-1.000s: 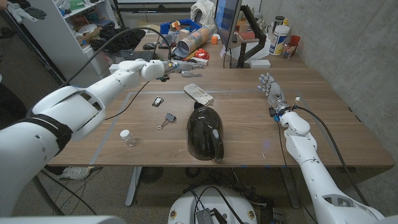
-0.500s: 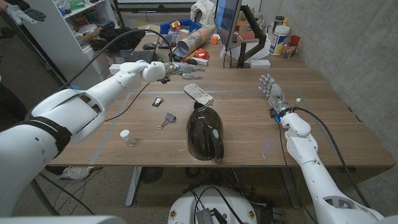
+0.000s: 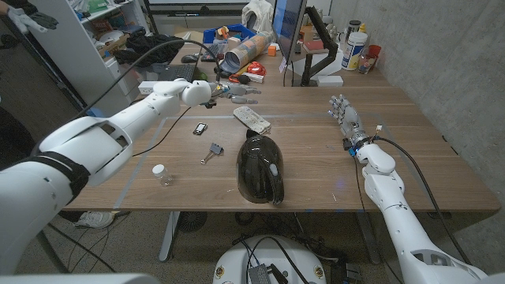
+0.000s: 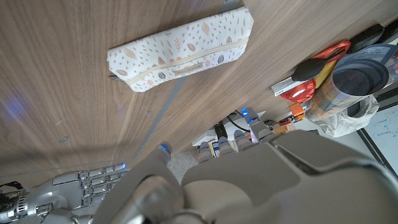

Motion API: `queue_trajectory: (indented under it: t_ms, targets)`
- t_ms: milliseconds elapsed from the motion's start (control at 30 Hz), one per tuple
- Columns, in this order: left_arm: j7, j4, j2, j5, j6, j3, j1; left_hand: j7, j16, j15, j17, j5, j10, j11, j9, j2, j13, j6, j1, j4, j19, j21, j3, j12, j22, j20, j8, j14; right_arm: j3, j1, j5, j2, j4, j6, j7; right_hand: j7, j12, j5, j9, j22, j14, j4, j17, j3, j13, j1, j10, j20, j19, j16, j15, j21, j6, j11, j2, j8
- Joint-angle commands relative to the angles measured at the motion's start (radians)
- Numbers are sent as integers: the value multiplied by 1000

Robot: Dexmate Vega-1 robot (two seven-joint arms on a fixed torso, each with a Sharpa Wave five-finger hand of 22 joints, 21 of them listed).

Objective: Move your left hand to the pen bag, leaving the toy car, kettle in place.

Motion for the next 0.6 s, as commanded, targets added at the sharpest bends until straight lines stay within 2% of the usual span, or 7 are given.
queue_trajectory:
  t_ms: [33, 600]
  targets:
    - [-19, -27, 8, 2, 11, -9, 19, -4, 8, -10, 3, 7, -27, -9, 1, 19, 5, -1, 9, -3, -93, -2, 0, 2, 6, 3, 5, -85, 1, -7, 0, -4, -9, -3, 4, 0, 2, -1, 5, 2, 0, -3, 1, 3, 4, 3, -1, -2, 4, 1, 11, -1, 6, 5, 23, 4]
    - [-31, -12, 3, 1, 11, -8, 22, -2, 9, -8, 3, 8, -27, -7, 2, 18, 5, -5, 9, -3, -91, -3, -1, 2, 6, 3, 5, -85, 1, -6, -1, -3, -6, -7, 5, 0, 3, -1, 5, 2, 0, -3, 1, 2, 4, 3, 0, -1, 6, 1, 12, -6, 5, 6, 22, 4]
